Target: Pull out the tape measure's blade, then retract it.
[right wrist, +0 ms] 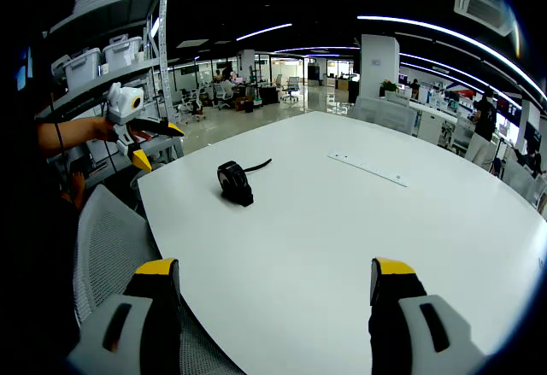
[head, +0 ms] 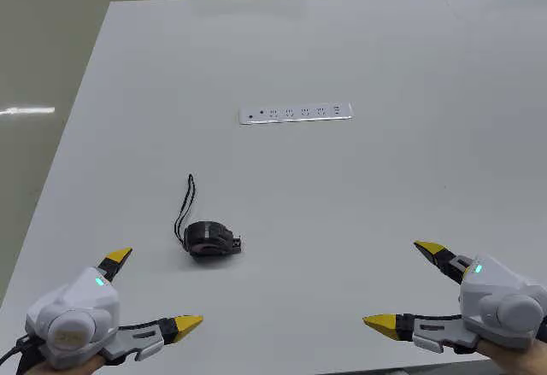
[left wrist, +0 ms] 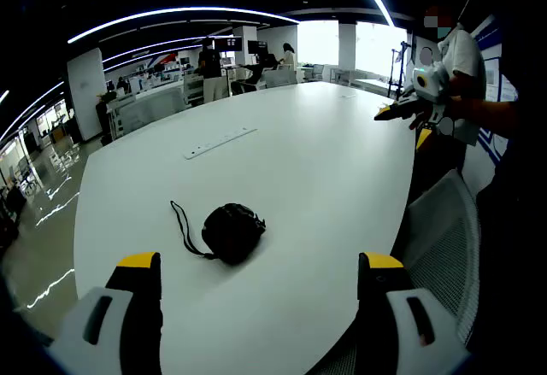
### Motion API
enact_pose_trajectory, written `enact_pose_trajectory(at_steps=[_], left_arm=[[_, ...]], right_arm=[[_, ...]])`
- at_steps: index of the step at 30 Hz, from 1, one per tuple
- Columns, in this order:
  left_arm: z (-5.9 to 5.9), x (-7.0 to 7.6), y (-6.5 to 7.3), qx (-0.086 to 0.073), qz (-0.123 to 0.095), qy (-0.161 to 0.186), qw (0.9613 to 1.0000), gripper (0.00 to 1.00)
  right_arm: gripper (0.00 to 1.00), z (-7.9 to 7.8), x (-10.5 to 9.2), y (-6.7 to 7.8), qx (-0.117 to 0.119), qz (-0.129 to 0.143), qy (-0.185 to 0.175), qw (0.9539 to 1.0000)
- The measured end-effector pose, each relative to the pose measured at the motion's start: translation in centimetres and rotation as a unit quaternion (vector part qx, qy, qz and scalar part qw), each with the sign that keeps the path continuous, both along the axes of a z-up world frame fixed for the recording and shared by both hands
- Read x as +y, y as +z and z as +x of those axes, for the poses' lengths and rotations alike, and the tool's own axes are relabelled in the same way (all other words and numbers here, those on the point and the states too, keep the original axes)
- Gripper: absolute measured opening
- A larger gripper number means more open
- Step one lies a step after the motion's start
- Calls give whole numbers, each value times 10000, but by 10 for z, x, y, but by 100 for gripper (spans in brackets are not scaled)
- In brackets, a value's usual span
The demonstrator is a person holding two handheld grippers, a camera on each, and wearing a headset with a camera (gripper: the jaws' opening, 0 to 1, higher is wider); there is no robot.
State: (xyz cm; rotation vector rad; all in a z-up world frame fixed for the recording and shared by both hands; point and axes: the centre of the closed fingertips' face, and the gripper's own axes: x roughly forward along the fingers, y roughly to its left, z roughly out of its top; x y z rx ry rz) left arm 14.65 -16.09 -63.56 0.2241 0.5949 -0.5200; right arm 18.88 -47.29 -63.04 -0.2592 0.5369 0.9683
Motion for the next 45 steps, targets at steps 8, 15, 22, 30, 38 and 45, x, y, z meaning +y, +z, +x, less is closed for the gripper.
enact_pose_trajectory(at_steps=[8, 15, 22, 30, 38, 45], left_arm=[[1, 1, 0, -22, 14, -5, 10000, 94], [3, 2, 1, -53, 54, -47, 10000, 92], [7, 3, 0, -24, 125, -126, 9998, 91], [16, 4, -2, -4, 276, -312, 9991, 88], [28, 4, -7, 33, 380, -506, 9980, 83], [39, 3, -11, 51, 471, -679, 9966, 80]], right_arm=[[94, -1, 0, 0, 13, -3, 16, 10000], [92, -2, 1, -1, 11, -46, 59, 10000], [91, -1, 1, -3, 25, -59, 82, 9999], [88, 4, 4, -3, -2, -93, 174, 9998], [85, 13, 9, -6, -32, -153, 318, 9994], [82, 20, 16, -10, -51, -206, 501, 9985]])
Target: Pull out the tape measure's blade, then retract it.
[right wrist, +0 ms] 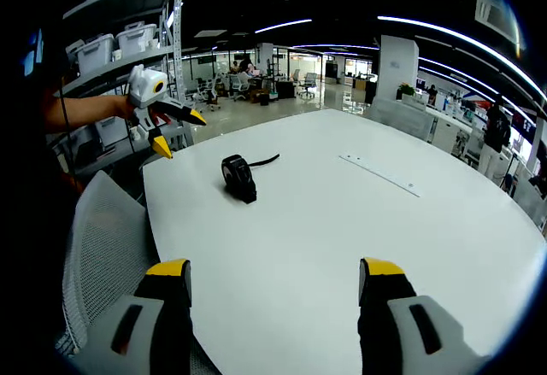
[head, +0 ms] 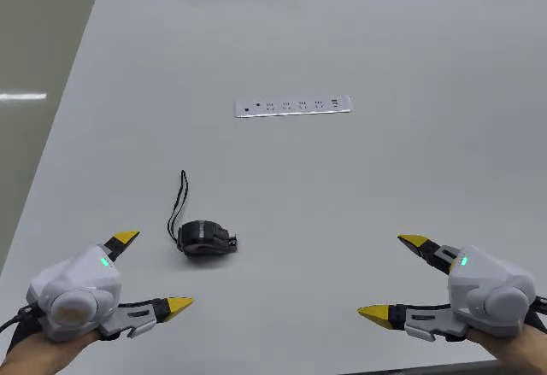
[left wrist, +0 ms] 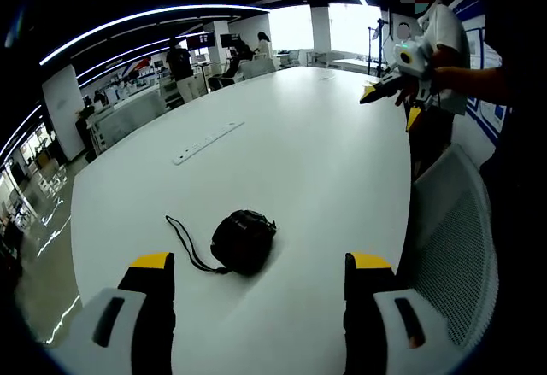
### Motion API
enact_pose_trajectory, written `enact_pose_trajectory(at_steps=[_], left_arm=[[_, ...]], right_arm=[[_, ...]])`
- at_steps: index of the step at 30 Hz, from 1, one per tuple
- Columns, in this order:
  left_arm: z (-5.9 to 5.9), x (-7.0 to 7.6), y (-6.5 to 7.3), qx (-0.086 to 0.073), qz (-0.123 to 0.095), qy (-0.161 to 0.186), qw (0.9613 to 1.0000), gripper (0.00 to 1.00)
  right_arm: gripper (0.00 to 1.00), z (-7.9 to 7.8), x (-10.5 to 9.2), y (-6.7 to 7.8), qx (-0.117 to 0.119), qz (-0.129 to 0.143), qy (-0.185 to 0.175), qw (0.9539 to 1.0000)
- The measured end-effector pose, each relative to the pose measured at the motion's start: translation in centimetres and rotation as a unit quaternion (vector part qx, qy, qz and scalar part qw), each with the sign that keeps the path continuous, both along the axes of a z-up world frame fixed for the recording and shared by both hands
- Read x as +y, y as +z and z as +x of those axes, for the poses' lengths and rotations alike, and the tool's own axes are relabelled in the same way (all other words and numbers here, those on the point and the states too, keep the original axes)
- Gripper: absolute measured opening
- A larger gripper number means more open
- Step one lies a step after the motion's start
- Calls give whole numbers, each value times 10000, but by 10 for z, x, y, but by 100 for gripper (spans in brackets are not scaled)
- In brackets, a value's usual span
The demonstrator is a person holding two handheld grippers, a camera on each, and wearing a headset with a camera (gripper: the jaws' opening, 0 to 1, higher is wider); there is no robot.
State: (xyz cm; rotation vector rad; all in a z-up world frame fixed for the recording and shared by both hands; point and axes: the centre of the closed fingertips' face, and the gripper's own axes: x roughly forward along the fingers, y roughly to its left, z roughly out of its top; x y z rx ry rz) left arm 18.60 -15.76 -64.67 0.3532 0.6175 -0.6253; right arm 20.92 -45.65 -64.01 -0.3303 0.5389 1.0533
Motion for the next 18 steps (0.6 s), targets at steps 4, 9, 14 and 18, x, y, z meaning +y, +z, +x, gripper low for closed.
enact_pose_trajectory(at_steps=[4, 9, 14, 18], left_arm=[[8, 0, -4, 16, 52, -141, 9999, 75], [15, -2, -10, 38, 203, -381, 9991, 70], [21, -2, -18, 133, 441, -668, 9967, 65], [26, -2, -25, 190, 615, -860, 9942, 60]], right_arm=[[79, 6, 6, -4, -9, -34, 119, 9999], [75, 11, 12, -9, -16, -99, 314, 9995], [70, 18, 18, -13, -70, -121, 482, 9987], [66, 22, 24, -16, -91, -157, 614, 9979]])
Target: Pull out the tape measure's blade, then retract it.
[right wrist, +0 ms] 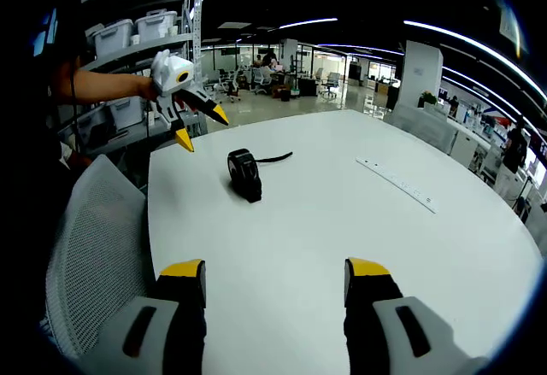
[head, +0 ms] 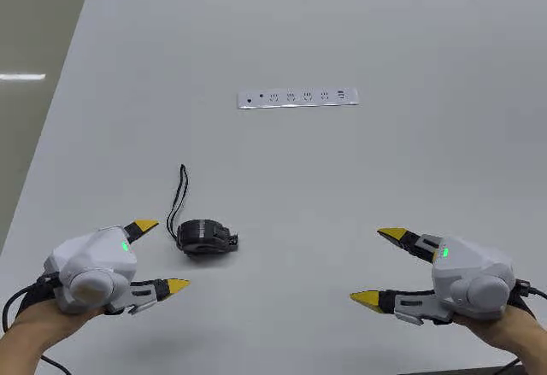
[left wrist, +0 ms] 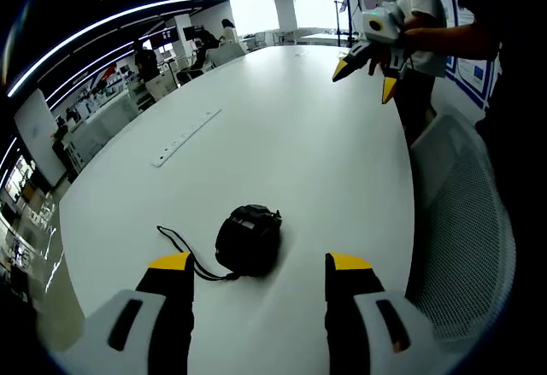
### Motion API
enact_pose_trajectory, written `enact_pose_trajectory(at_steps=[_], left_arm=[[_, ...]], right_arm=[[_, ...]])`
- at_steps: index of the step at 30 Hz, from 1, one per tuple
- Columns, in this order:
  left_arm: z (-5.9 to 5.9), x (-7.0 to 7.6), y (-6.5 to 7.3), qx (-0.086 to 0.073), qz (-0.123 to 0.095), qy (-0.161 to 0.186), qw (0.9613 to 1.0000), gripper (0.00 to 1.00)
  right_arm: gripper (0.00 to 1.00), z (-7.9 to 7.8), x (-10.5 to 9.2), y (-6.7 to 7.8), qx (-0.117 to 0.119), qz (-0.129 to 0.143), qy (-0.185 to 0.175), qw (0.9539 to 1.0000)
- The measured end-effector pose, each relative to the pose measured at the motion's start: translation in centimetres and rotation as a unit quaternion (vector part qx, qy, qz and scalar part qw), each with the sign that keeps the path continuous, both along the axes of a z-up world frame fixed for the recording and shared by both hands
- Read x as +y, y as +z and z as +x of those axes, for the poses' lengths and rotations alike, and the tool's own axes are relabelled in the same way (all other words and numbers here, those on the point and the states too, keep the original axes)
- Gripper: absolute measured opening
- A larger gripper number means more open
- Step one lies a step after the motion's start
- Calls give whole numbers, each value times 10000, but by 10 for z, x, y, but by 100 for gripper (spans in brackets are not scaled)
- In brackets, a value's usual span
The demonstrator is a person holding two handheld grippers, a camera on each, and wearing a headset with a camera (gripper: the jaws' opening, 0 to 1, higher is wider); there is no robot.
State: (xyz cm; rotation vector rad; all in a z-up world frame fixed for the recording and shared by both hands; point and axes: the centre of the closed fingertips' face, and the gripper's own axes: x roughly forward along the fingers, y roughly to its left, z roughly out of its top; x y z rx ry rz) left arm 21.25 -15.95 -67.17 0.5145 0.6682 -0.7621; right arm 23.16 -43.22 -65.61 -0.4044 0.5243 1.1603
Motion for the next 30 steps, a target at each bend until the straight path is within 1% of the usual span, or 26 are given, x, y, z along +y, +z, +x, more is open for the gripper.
enact_pose_trajectory(at_steps=[7, 14, 18, 22, 25, 30], left_arm=[[11, -3, -11, 80, 148, -259, 9995, 55], [21, -3, -23, 187, 392, -554, 9975, 52], [27, -1, -31, 254, 539, -735, 9955, 49], [31, -1, -37, 327, 624, -886, 9936, 46], [33, 0, -44, 405, 718, -1043, 9911, 45], [37, 1, -52, 482, 817, -1189, 9884, 43]], right_arm=[[61, 8, 11, -9, -5, -31, 226, 9997], [57, 16, 24, -19, 1, -69, 448, 9990], [55, 20, 33, -24, 27, -89, 585, 9982], [54, 24, 40, -29, 42, -68, 716, 9974], [52, 26, 47, -34, 41, -61, 840, 9964], [50, 29, 59, -42, 69, -42, 1012, 9948]])
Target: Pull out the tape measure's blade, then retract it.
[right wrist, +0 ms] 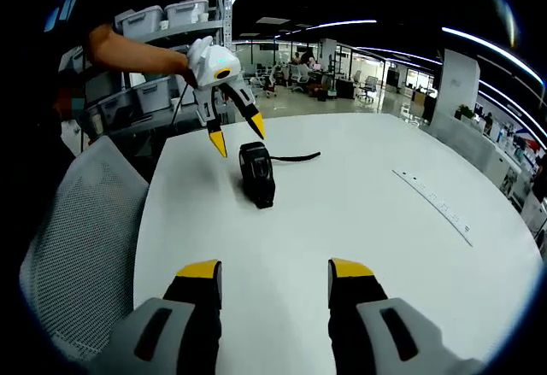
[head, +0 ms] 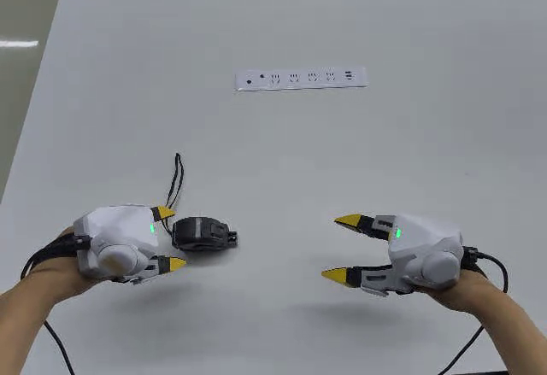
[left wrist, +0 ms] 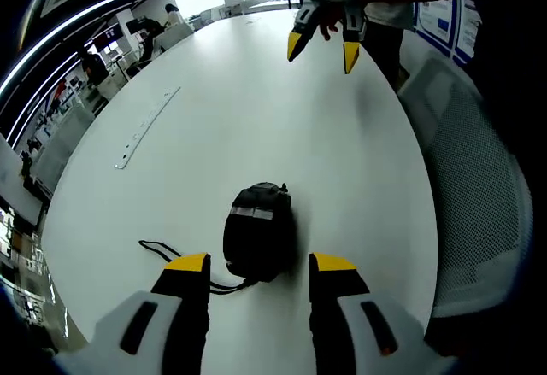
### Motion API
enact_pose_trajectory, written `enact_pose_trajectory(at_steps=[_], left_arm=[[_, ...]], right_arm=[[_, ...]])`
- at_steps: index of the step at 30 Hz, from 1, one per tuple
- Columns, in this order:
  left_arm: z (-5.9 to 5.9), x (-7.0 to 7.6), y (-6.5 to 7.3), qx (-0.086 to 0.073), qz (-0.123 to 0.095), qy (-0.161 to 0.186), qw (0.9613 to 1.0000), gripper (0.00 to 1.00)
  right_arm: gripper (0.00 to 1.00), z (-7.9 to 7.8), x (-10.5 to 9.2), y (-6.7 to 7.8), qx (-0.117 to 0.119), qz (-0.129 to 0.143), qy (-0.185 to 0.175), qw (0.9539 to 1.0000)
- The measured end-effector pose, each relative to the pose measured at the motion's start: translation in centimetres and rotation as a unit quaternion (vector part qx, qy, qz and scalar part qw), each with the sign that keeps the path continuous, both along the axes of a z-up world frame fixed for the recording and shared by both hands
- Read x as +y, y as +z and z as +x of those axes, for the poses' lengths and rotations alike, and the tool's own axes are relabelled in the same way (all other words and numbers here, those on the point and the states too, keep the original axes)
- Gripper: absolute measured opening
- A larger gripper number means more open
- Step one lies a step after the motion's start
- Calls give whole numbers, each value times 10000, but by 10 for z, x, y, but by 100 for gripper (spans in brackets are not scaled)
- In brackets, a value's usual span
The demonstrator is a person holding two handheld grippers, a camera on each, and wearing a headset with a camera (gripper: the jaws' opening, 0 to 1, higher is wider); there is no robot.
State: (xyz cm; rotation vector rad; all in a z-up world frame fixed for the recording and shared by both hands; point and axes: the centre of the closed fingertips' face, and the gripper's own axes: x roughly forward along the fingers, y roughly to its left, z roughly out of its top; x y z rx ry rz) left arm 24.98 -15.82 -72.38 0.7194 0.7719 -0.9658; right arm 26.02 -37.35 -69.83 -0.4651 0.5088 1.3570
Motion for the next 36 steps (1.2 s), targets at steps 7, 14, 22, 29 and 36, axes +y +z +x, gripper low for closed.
enact_pose_trajectory(at_steps=[7, 14, 22, 29, 36], left_arm=[[7, -2, -6, 60, 92, -205, 9997, 40], [9, -6, -14, 147, 166, -487, 9986, 37], [8, -7, -23, 308, 231, -730, 9966, 31], [9, -8, -26, 402, 223, -838, 9954, 29], [9, -8, -31, 459, 181, -926, 9945, 29]], right_arm=[[47, 3, 21, -5, 18, 149, 237, 9996], [43, 9, 43, -15, 51, 214, 420, 9989], [41, 10, 69, -23, 167, 374, 626, 9972], [39, 14, 88, -32, 249, 419, 749, 9960], [38, 14, 102, -41, 354, 440, 845, 9948]])
